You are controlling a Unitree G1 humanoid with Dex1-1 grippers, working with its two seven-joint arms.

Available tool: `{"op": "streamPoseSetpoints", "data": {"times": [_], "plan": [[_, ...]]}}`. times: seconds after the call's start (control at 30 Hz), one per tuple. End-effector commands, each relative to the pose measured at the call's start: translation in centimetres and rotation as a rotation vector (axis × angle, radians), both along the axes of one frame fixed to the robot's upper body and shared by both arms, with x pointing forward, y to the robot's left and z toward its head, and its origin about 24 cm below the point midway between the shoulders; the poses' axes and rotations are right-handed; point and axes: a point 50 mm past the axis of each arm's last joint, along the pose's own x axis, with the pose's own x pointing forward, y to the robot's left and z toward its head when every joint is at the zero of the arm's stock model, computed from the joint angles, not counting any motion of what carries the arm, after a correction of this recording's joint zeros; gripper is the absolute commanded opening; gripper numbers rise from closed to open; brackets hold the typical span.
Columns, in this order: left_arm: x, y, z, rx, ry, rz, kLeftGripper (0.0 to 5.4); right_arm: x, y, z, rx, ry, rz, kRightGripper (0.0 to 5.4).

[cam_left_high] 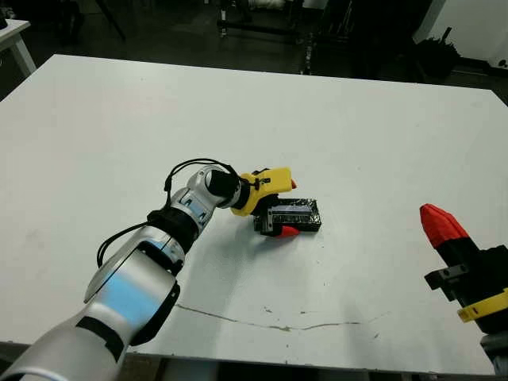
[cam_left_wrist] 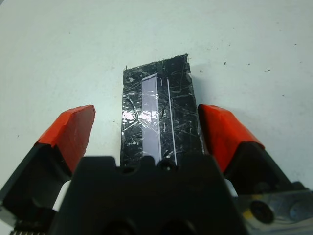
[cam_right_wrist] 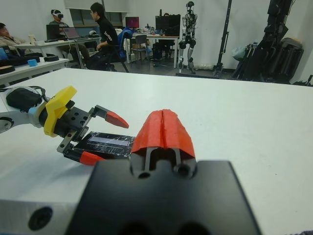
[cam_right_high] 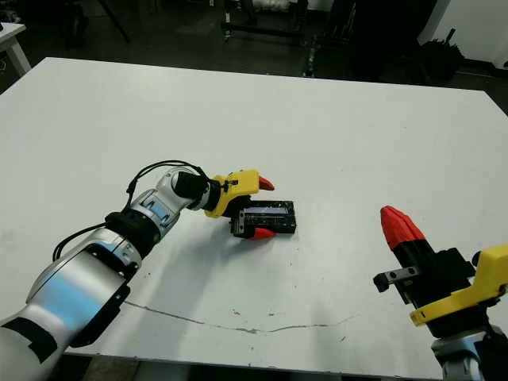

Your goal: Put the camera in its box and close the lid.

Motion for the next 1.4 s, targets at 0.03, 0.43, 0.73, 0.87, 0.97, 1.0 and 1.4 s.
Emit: {"op": "streamPoseSetpoints", "data": {"times": [0.03, 0.43, 0.73, 0.87, 0.97, 1.0, 1.4], "plan": [[-4.2, -4.7, -3.6, -0.001, 0.169, -0.155, 5.39, 0.1, -0.2, -0.1, 0.009, -0.007, -0.007, 0.00], [-2.0, 1.7, -0.1, -0.129, 0.293, -0.048, 5.39, 0.3, 0.1, -0.1, 0.021, -0.010, 0.005, 0.00], [-1.2, 8.1, 2.6, -0.166, 0.287, 0.108, 5.39, 0.6, 0.2, 0.1, 0.011, -0.023, 0.006, 0.00], [-1.1, 10.6, 3.1, -0.173, 0.261, 0.193, 5.39, 0.6, 0.2, 0.1, 0.010, -0.023, 0.004, 0.00], [-1.0, 12.4, 3.4, -0.163, 0.223, 0.245, 5.39, 0.6, 0.2, 0.1, 0.018, -0.020, 0.006, 0.00], [-1.0, 12.9, 3.5, -0.159, 0.215, 0.258, 5.39, 0.6, 0.2, 0.1, 0.017, -0.021, 0.007, 0.00], [-1.8, 12.9, 6.1, -0.379, 0.151, 0.418, 5.30, 0.8, 0.2, 0.1, 0.014, -0.019, 0.007, 0.00]]}}
